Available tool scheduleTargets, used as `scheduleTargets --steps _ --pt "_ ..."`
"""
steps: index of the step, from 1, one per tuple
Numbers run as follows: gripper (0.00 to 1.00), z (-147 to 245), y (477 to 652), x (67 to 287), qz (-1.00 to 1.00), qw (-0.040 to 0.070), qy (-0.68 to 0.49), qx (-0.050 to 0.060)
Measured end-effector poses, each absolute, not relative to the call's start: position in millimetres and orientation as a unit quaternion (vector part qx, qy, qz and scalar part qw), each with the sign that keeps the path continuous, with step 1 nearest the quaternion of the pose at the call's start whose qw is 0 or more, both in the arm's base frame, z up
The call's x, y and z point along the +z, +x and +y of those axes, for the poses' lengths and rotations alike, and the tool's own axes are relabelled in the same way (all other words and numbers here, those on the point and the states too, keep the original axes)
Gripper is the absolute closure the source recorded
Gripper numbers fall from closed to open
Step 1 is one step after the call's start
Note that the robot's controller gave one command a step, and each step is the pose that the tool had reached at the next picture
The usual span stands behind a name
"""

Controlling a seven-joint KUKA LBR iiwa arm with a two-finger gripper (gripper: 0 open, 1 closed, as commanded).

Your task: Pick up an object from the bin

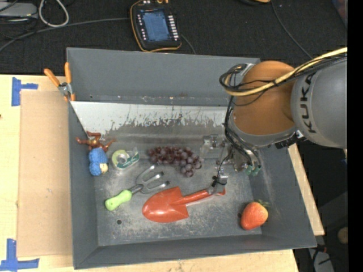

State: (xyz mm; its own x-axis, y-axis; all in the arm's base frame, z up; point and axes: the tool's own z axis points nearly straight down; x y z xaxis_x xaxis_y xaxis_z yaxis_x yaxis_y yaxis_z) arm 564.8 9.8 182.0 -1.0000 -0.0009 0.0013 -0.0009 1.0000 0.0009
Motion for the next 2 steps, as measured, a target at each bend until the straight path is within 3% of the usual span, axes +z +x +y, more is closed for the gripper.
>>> scheduleTargets --steps 1,2 --pt "0.0 10 564.7 182 -1.0 0.001 0.0 0.0" --pt "0.0 14 543.6 124 -0.999 0.004 0.039 -0.001"
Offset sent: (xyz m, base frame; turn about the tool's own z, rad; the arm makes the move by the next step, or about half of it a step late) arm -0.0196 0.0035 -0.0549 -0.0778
